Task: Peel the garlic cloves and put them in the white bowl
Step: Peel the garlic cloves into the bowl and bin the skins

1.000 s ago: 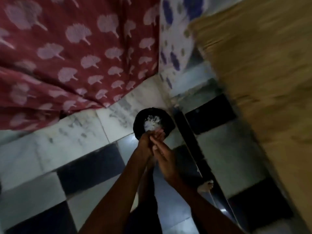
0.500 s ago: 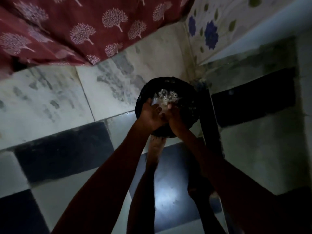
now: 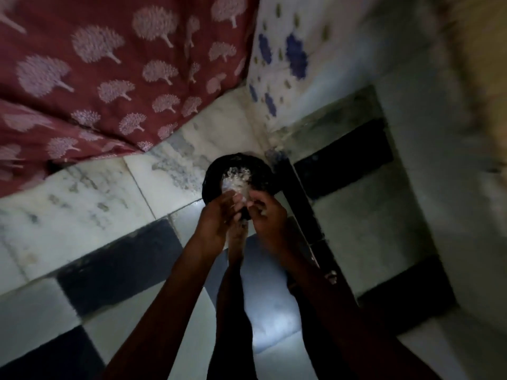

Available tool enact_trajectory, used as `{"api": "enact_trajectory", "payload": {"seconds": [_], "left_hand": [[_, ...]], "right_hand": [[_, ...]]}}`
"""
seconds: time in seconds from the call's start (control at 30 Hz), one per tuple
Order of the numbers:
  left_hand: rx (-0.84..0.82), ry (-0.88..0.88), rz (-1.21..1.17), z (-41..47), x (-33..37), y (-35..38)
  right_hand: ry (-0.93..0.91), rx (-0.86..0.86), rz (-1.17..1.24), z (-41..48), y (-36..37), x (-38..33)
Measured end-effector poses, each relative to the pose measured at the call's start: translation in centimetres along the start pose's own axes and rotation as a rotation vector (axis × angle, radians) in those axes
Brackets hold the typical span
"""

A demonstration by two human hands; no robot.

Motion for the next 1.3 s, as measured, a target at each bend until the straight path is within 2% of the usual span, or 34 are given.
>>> {"api": "enact_trajectory", "payload": {"seconds": [0.07,0.2,0.3,0.43,0.6,0.8,1.1,1.3], "left_hand": [[0.012,0.072,0.093,-6.6,0.8,2.2],[-0.133,0.258,0.290,-20.3,1.8,10.6],[-0.279,0.325,0.453,-27.6,0.0,17.3],[-0.466,0.354,0.652,-33.8,-6.0,26.7],[-0.590,0.397,0.853,-36.8,-14.7,36.9],[-0.624,0.558,1.072,-37.4,-24.5,46.1],[-0.581,1.240,1.667,-34.8,-33.0,57.0],[-0.583,1.417,1.932,-33.1,-36.0,59.1]], "right_hand": [[-0.045,0.056,0.072,-6.4,-4.0,-5.6],[-0.141,0.186,0.165,-17.3,-13.5,-13.7],[-0.147,0.296,0.217,-23.7,-21.3,-15.7],[-0.176,0.464,0.282,-31.2,-32.3,-14.9],[-0.209,0.684,0.375,-38.9,-43.5,-9.6],[-0.196,0.816,0.427,-44.6,-52.9,-2.5],[-0.170,0.965,0.404,-45.8,-61.5,5.8],[-0.150,0.951,0.375,-44.9,-63.3,7.5]]}}
Point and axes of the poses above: each hand's wrist, its own z-axis towards the middle knuckle, its own y-axis out of the palm, x = y × z, the point moved 7 cm from there along z, towards the middle knuckle, and after that the axes turned 9 degrees about z, right-handed, at the moved point
